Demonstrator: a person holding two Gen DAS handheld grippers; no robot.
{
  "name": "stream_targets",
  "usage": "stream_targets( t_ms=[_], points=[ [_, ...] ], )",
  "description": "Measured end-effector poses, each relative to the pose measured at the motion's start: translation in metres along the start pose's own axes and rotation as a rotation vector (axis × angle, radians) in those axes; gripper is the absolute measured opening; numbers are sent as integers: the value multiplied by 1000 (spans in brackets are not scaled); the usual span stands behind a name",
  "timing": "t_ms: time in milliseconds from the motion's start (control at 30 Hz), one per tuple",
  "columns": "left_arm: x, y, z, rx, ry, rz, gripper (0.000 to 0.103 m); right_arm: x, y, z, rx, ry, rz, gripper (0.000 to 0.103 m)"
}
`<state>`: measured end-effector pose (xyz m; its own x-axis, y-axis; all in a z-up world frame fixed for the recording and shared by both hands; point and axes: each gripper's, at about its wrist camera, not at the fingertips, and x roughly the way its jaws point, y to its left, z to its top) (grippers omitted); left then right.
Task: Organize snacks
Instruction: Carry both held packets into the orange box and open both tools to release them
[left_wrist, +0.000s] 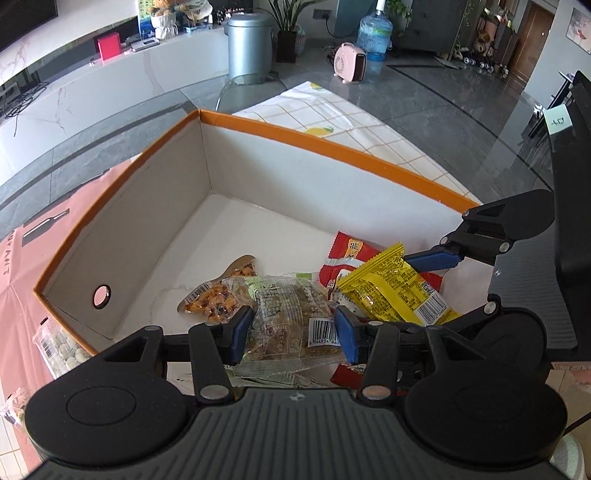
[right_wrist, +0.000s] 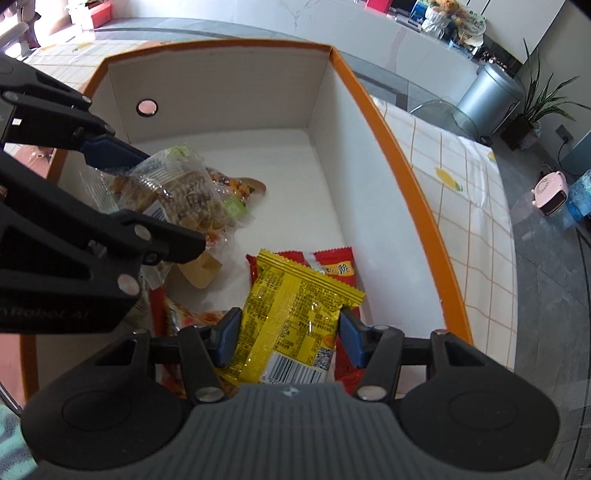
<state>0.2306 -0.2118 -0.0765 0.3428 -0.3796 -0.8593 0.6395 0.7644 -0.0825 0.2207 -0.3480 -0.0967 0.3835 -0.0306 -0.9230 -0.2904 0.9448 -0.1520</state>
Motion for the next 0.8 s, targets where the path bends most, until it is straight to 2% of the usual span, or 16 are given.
stream_targets(
  t_ms=[133,333,433,533,800],
  points=[
    [13,0,3,1,49,19,55,9,-3,1,-6,33,5,55],
    [17,-2,3,14,65,14,57,14,-11,5,29,52,29,55],
    [18,-4,3,23,59,29,61,12,-14,6,46,50,36,57],
    [17,-5,4,12,56,11,64,8,-14,5,55,40,27,68],
    [-6,-9,2,10,8,19,67,-10,-13,1,72,16,19,69]
  ],
)
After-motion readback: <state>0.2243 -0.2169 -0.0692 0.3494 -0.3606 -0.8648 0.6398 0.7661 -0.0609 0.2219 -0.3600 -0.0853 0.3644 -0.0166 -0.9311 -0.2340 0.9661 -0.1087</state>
